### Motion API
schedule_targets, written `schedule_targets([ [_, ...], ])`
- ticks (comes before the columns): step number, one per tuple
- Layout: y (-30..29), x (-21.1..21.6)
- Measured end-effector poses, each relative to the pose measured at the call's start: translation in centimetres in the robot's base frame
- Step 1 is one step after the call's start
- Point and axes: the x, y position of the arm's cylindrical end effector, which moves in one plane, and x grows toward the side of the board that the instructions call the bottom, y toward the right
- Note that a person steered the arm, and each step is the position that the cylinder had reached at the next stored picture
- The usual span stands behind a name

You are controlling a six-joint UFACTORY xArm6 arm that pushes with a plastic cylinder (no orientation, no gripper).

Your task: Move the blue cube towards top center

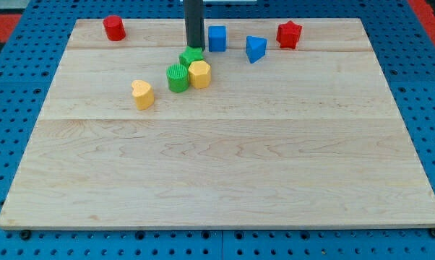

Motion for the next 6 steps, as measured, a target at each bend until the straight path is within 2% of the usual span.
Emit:
schedule_targets([
  [3, -0.7, 0.1],
  [6, 5.8, 1.6],
])
